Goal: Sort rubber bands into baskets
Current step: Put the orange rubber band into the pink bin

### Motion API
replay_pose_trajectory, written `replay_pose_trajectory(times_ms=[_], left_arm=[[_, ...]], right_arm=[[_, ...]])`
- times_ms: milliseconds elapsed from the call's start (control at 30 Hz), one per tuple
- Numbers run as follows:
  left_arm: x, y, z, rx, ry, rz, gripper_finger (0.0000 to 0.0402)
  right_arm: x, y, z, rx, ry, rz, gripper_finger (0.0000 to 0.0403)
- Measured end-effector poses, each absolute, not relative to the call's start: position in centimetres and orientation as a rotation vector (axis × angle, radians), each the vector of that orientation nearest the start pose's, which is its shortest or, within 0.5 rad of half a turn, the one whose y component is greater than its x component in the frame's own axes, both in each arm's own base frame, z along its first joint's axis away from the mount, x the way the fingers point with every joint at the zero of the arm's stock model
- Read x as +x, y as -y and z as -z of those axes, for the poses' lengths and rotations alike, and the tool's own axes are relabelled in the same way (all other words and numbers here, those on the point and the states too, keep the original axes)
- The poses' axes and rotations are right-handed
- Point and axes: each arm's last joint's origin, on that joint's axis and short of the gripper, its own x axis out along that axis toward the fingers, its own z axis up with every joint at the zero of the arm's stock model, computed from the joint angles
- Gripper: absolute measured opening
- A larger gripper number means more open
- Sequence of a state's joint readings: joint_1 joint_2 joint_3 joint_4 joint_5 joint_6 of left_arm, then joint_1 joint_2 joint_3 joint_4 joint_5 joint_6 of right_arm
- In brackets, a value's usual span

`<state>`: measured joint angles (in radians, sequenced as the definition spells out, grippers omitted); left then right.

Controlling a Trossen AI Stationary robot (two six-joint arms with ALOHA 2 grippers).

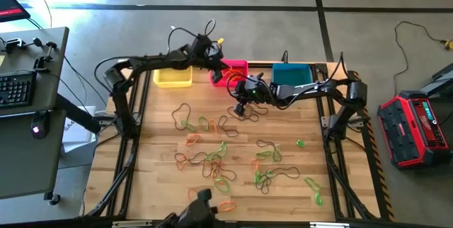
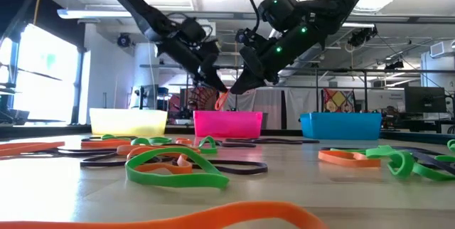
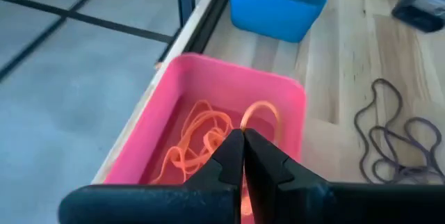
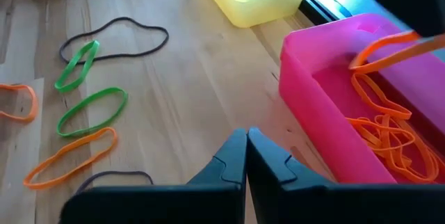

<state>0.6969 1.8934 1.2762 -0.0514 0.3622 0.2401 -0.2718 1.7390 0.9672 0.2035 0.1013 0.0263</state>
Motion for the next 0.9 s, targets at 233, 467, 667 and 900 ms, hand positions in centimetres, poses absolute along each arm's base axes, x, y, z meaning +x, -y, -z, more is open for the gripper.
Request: replay_pose_trajectory(times_ms=[233,467,667,900], left_arm=[[33.5,-27.3,-18.4,-0.132,-0.626,-0.213,0.0002],[33.7,-27.4,-19.0,-0.086,-0.597,-0.215,0.0049],[33.6,-27.3,-20.4,-0.033,-0.535,-0.183,0.0079],[32.2,-26.1,-20.3,-0.018,-0.342,-0.237,0.0019]], right_arm=[[34.9,10.1,-18.4,0.069,-0.563,0.372,0.0000],[34.9,10.1,-18.4,0.067,-0.563,0.373,0.0000],[34.9,10.1,-18.4,0.066,-0.563,0.372,0.0000],[34.8,10.1,-18.3,0.076,-0.570,0.366,0.0000]])
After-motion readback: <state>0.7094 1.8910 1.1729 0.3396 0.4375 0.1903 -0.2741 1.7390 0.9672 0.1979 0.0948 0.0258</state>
